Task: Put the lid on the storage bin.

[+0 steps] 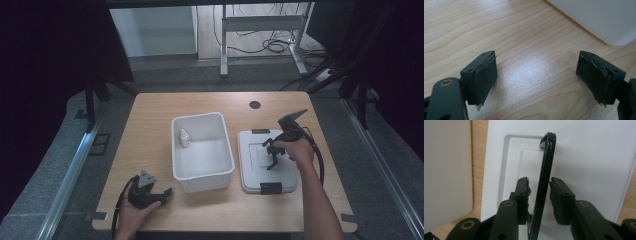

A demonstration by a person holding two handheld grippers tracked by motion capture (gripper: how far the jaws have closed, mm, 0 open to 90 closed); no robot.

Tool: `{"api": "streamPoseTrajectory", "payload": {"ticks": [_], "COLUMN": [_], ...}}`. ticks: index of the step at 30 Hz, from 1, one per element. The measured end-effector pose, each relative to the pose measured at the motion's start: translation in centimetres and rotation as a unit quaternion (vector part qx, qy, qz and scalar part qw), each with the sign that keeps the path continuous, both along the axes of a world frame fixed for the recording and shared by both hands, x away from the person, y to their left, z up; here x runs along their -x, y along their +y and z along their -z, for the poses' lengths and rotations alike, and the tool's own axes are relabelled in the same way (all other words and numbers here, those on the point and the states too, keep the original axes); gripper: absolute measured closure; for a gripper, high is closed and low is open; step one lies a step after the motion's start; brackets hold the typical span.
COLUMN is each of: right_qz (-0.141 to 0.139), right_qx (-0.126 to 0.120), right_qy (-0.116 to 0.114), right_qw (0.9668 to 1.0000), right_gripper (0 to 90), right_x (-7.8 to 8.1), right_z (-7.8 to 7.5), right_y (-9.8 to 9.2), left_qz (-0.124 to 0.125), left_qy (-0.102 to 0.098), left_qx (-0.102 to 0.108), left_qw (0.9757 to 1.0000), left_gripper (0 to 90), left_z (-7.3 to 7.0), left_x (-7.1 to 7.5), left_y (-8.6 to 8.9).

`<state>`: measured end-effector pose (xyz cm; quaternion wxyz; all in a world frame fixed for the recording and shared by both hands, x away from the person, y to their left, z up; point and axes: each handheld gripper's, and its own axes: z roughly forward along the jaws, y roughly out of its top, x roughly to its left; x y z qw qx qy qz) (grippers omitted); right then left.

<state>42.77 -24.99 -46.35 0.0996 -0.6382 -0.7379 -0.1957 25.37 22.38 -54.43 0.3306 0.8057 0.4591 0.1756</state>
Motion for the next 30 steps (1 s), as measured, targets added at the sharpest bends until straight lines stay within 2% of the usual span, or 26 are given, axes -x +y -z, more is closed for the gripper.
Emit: {"api": "streamPoseTrajectory", "payload": {"ticks": [7,13,22,26,30], "right_qz": [0.001,0.023,0.033,0.037,0.037], "right_qx": [0.010,0.005,0.003,-0.011,-0.010], "right_qy": [0.011,0.014,0.015,0.011,0.007], "right_qw": [0.9999,0.9996,0.9993,0.9992,0.9992], "right_gripper": [82.8,84.8,85.2,85.3,85.3], "right_x": [0.0,0.1,0.1,0.2,0.2], "right_z": [0.3,0.3,0.1,-0.4,-1.2], "right_y": [0.3,0.3,0.7,0.8,0.9], "left_qz": [0.001,0.001,0.002,0.002,0.003], "left_qy": [0.001,0.002,0.003,0.004,0.004], "left_qx": [0.001,0.002,0.002,0.003,0.003], "left_qw": [1.0000,1.0000,1.0000,1.0000,1.0000], "left_gripper": [17.1,17.1,17.1,17.1,17.0], "left_z": [0.0,0.0,0.0,0.0,0.0], "left_x": [0.0,0.0,-0.1,-0.1,-0.1], "left_y": [0.0,0.0,0.0,0.1,0.1]}}
